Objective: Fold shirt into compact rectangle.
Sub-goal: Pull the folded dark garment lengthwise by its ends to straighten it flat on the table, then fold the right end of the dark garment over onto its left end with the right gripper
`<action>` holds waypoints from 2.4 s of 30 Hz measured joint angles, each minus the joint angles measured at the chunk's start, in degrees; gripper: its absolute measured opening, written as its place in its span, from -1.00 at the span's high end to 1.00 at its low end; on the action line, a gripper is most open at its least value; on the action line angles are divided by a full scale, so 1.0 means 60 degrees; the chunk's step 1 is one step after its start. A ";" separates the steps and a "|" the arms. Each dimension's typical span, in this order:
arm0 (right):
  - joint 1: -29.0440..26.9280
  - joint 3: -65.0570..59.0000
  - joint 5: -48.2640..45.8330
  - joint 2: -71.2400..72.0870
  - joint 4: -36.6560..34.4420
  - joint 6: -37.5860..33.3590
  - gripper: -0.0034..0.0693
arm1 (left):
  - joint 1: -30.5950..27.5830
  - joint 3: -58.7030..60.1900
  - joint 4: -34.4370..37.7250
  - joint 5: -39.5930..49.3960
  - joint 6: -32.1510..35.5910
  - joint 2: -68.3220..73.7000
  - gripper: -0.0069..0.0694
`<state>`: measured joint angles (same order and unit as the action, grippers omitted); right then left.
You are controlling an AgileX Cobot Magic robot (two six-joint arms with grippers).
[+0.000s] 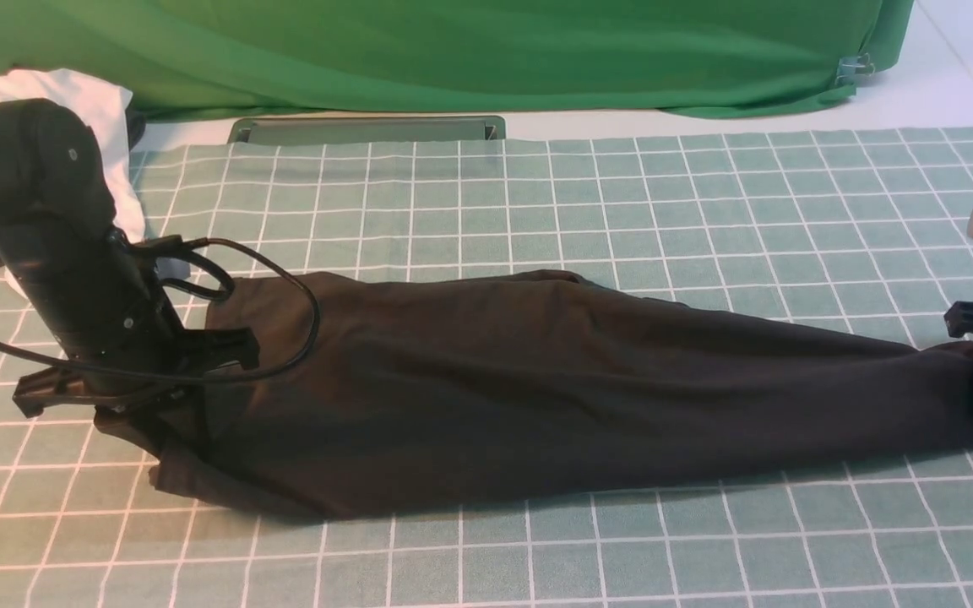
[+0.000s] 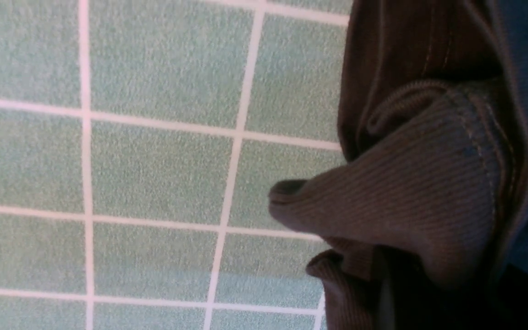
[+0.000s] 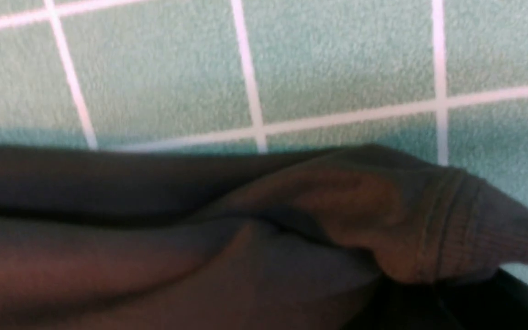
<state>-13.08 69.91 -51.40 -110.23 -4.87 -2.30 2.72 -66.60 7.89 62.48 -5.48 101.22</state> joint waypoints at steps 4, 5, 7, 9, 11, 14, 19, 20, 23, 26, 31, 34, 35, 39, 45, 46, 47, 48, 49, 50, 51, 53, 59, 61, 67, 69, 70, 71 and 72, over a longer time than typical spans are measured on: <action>-0.0038 -0.0383 -0.0608 0.0611 0.1016 0.0480 0.58 | -0.0020 0.0000 0.0312 0.0267 0.0204 0.0000 0.61; -0.0130 -0.0448 -0.0745 0.0826 0.1159 0.0585 0.58 | -0.0020 0.0010 0.0515 0.0349 0.0212 0.0000 0.61; -0.0449 -0.0561 -0.0946 0.1263 0.1313 0.0787 0.58 | 0.0000 0.0145 0.1037 0.0418 0.0244 -0.0003 0.61; -0.0728 -0.0729 -0.1019 0.1559 0.1399 0.0947 0.59 | 0.0082 0.0372 0.1382 0.0429 0.0255 -0.0003 0.61; -0.0981 -0.0998 -0.1046 0.1811 0.1443 0.1017 0.59 | 0.0263 0.0695 0.1518 0.0399 0.0262 -0.0003 0.61; -0.1342 -0.1525 -0.1053 0.2142 0.1548 0.1032 0.59 | 0.0737 0.1283 0.1600 0.0191 0.0182 -0.0003 0.61; -0.2016 -0.2099 -0.0860 0.2554 0.1669 0.1032 0.59 | 0.1832 0.2034 0.2136 -0.0629 0.0130 -0.0033 0.61; -0.2102 -0.2099 -0.0844 0.2565 0.1692 0.1032 0.59 | 0.2039 0.2059 0.2123 -0.0715 0.0130 -0.0074 0.61; -0.2198 -0.2099 -0.0783 0.2565 0.1752 0.1032 0.59 | 0.2441 0.2060 0.1997 -0.0747 0.0130 -0.0105 0.61; -0.2245 -0.2102 -0.0682 0.2565 0.1807 0.1022 0.59 | 0.2528 0.2060 0.1967 -0.0640 0.0130 -0.0105 0.61; -0.2313 -0.2110 -0.0458 0.2565 0.1958 0.1013 0.59 | 0.2584 0.2079 0.1729 -0.0385 -0.0249 -0.0377 0.61; -0.2312 -0.2110 -0.0358 0.2565 0.1989 0.0931 0.59 | 0.2587 0.2079 0.1627 -0.0354 -0.0508 -0.0862 0.61; -0.2312 -0.2110 -0.0331 0.2565 0.1995 0.0929 0.59 | 0.2587 0.2065 0.1535 -0.0342 -0.0554 -0.1062 0.61; -0.2312 -0.2110 -0.0115 0.2565 0.1995 0.0640 0.59 | 0.2587 0.1885 0.1387 -0.0300 -0.0533 -0.1626 0.61; -0.2505 -0.1969 -0.0201 0.2565 0.1996 0.0384 0.59 | 0.2587 0.2045 0.1718 -0.0560 -0.0428 -0.1791 0.60; -0.2517 -0.1970 -0.0227 0.2565 0.1996 0.0384 0.59 | 0.2587 0.2125 0.1783 -0.0624 -0.0416 -0.1756 0.59; -0.2517 -0.1960 -0.0252 0.2565 0.1996 0.0384 0.59 | 0.2587 0.2155 0.1797 -0.0642 -0.0416 -0.1728 0.58; -0.2517 -0.1940 -0.0352 0.2565 0.2039 0.0384 0.59 | 0.2587 0.2257 0.1808 -0.0672 -0.0425 -0.1666 0.54; -0.2517 -0.1940 -0.0389 0.2565 0.2089 0.0384 0.59 | 0.2587 0.2289 0.1808 -0.0721 -0.0425 -0.1641 0.50; -0.2517 -0.1931 -0.0436 0.2565 0.2170 0.0384 0.59 | 0.2587 0.2326 0.1817 -0.0802 -0.0439 -0.1620 0.44; -0.2525 -0.1931 -0.0469 0.2565 0.2263 0.0384 0.59 | 0.2587 0.2338 0.1824 -0.0943 -0.0513 -0.1610 0.36; -0.2547 -0.1928 -0.0477 0.2565 0.2332 0.0384 0.59 | 0.2587 0.2338 0.1898 -0.1127 -0.0577 -0.1610 0.21; -0.2547 -0.1081 -0.1632 0.2565 0.2256 0.0384 0.59 | 0.2587 0.1535 0.1681 -0.0421 -0.0657 -0.1610 -0.28; -0.2547 -0.0402 -0.2190 0.2565 0.1846 0.0007 0.59 | 0.2587 0.1027 0.1415 -0.0092 -0.0706 -0.1610 -0.40; -0.2547 0.0669 -0.2966 0.2668 0.0486 -0.0777 0.59 | 0.2305 -0.0488 0.0652 0.0166 -0.1017 -0.1610 -0.56; -0.2455 0.0740 -0.3024 0.2791 0.0210 -0.0813 0.59 | 0.2002 -0.0982 0.0548 0.0130 -0.1017 -0.1610 -0.52; -0.2346 0.0748 -0.3035 0.2886 0.0154 -0.0825 0.59 | 0.1792 -0.1220 0.0548 0.0130 -0.1017 -0.1610 -0.48; -0.2175 0.0748 -0.3043 0.2996 0.0126 -0.0816 0.59 | 0.1549 -0.1536 0.0591 0.0142 -0.1008 -0.1610 -0.40; -0.1940 0.0748 -0.3045 0.3136 0.0085 -0.0800 0.59 | 0.1276 -0.1857 0.0696 0.0178 -0.0976 -0.1610 -0.29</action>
<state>-24.72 74.40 -69.67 -91.42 -4.36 -7.11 10.38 -77.74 12.07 63.55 -11.34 91.56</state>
